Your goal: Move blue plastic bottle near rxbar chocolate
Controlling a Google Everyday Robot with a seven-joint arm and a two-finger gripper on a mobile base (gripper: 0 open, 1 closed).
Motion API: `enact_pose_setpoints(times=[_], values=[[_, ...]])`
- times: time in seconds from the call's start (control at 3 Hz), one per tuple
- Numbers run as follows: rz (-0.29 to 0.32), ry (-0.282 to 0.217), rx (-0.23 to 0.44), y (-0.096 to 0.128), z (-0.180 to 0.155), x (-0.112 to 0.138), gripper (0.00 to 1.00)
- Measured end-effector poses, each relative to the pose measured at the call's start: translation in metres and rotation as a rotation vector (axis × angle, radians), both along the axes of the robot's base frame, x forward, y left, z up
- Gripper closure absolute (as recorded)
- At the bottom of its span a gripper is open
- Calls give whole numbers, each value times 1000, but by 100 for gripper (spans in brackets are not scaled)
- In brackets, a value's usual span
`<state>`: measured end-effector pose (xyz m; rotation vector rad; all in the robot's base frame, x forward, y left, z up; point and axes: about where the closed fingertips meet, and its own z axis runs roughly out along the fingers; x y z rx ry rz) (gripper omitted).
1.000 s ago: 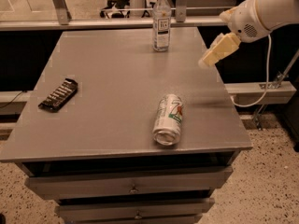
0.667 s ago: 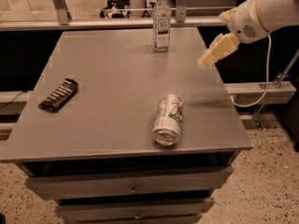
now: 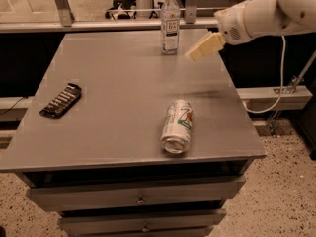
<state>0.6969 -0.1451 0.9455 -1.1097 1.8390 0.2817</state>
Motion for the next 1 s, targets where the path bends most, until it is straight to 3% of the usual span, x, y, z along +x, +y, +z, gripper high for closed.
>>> enact_pose_setpoints(times=[0.33, 1.0], values=[[-18, -47, 91, 22, 1, 35, 0], [-45, -74, 280, 61, -5, 99, 0]])
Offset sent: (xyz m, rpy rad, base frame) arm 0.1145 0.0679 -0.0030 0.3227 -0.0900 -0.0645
